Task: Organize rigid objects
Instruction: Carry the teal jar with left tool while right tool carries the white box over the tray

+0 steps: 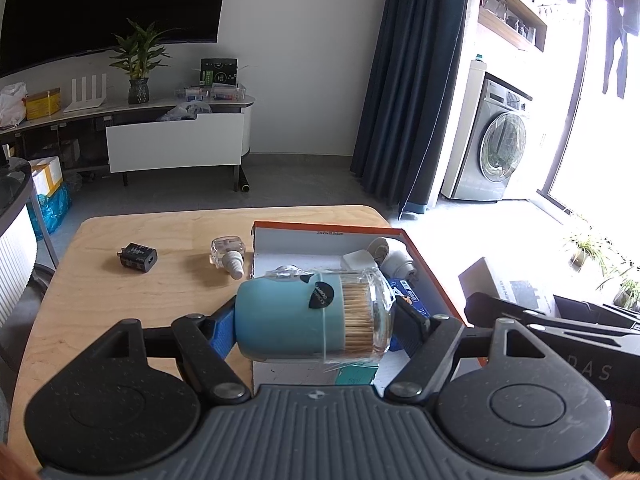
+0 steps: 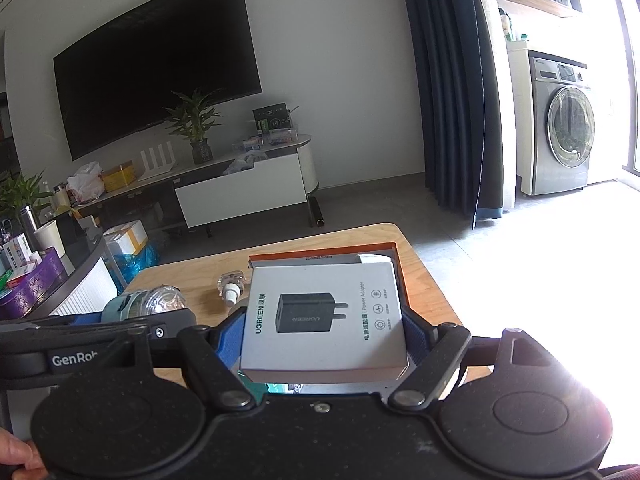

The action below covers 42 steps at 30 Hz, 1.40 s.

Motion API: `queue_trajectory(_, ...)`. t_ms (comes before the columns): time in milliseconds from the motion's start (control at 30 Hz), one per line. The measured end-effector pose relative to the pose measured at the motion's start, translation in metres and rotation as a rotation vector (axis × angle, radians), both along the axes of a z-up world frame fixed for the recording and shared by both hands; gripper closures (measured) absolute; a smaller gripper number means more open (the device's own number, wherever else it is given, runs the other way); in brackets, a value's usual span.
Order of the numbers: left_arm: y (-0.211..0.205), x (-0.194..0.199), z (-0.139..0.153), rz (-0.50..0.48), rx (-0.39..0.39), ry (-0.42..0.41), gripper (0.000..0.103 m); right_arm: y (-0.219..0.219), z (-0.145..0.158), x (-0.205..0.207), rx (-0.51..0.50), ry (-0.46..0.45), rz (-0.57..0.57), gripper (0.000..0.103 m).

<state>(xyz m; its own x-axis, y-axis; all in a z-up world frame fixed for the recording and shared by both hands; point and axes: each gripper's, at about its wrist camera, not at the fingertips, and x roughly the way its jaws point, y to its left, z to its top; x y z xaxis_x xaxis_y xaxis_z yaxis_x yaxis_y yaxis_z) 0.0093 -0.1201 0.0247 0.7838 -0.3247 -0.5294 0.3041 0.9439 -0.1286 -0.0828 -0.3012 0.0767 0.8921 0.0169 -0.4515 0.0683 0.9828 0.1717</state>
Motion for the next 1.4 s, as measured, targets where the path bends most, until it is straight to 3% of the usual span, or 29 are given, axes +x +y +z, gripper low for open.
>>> queue_trajectory(1400, -0.024, 0.068, -0.002, -0.036, 0.017, 0.081, 0.026, -0.023, -0.002, 0.067, 0.029, 0.072, -0.033, 0.011)
